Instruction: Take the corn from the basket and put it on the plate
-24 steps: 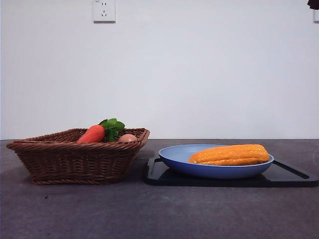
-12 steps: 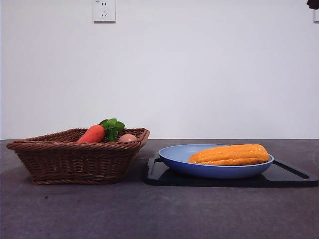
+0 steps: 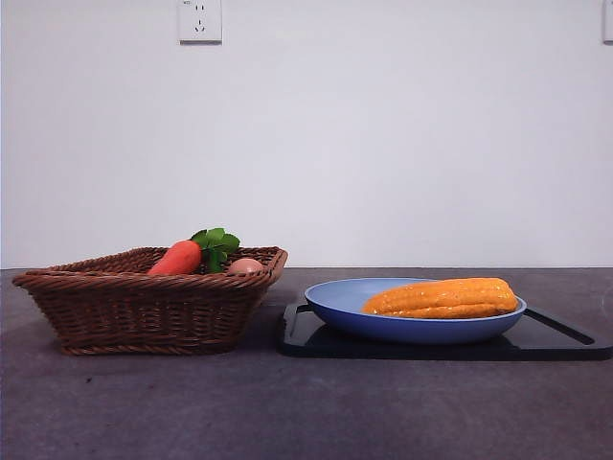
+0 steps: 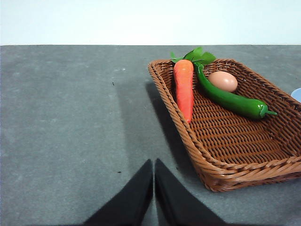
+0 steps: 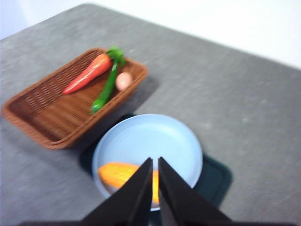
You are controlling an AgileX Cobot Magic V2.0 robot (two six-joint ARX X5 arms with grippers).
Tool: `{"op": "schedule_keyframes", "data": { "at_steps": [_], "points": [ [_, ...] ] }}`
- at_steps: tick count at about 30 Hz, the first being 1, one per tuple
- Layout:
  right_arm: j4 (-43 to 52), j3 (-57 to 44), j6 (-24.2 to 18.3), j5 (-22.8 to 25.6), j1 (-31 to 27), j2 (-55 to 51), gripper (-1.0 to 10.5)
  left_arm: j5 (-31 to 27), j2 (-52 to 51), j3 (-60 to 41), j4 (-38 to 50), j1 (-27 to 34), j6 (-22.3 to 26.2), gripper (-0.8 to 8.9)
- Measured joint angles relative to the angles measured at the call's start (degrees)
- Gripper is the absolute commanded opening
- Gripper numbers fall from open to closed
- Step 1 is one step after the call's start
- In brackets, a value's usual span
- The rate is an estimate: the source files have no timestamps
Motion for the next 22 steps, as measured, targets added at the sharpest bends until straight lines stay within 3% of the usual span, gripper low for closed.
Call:
{"op": "schedule_keyframes", "data": {
  "at_steps": [4,11,22],
  "points": [
    [10.75,-10.78,-0.11,0.70,-2.25,-8.15,0.0,0.02,0.00,0.00,0.00,0.00,0.02,0.08],
    [26.23,-28.70,0.07,7.69,-2.36,-21.77,0.0,0.02,0.00,0.00,0.00,0.00,0.00,0.08],
    [30.69,-44.17,2.84,13.94,-2.36,-34.51,0.0,0.02,0.00,0.00,0.00,0.00,0.02,0.08]
  ]
}}
